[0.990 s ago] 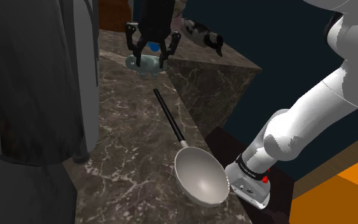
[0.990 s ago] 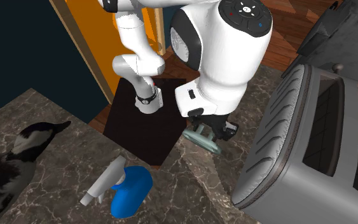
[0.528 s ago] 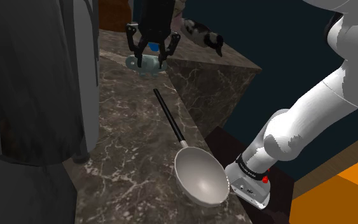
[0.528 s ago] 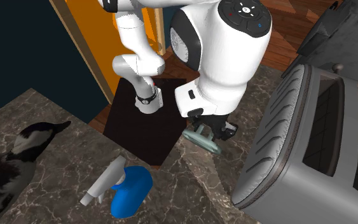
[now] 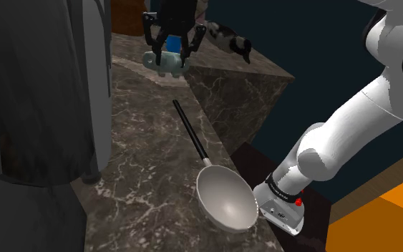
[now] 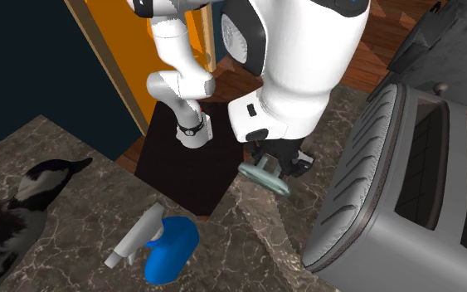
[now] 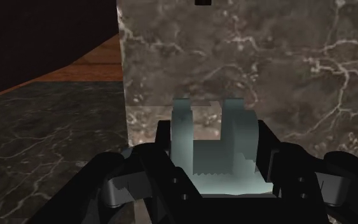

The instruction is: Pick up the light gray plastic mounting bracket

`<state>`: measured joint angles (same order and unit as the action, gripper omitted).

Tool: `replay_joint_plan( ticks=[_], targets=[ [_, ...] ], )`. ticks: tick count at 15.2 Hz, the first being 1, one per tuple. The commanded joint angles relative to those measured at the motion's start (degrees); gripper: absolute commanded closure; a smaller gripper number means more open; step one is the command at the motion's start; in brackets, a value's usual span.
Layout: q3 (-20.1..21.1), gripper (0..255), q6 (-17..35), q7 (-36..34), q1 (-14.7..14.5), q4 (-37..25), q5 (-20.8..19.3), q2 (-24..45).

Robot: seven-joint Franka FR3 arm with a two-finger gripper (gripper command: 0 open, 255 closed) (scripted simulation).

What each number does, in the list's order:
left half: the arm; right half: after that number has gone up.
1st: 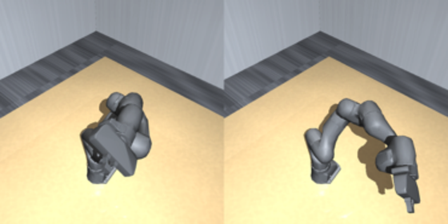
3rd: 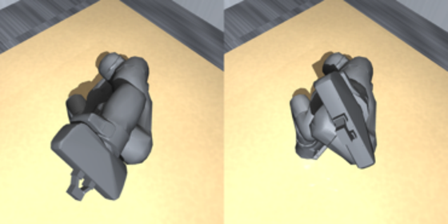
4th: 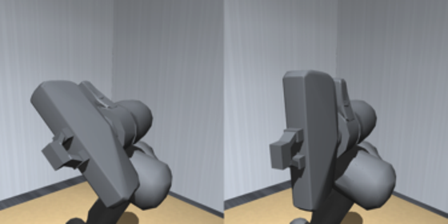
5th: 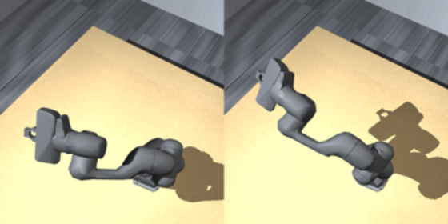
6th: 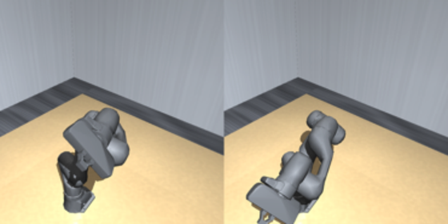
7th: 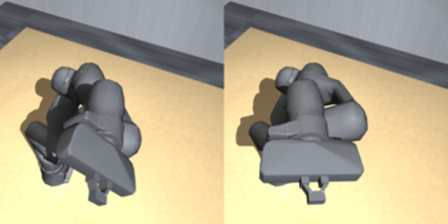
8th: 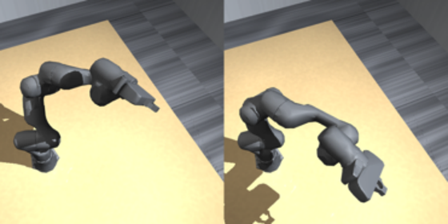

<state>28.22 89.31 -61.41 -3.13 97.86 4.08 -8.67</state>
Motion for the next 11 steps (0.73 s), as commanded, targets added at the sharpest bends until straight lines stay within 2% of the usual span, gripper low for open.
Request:
replay_joint_plan(
  ticks=[1, 9, 11],
  targets=[
    [0.1, 255, -1.5, -0.2, 0.0, -1.9, -0.2, 0.5],
    [0.6, 255, -8.2, -1.2, -0.1, -11.0, -1.4, 3.2],
    [0.6, 255, -8.3, -1.2, -0.1, -11.2, -1.4, 3.2]
  ],
)
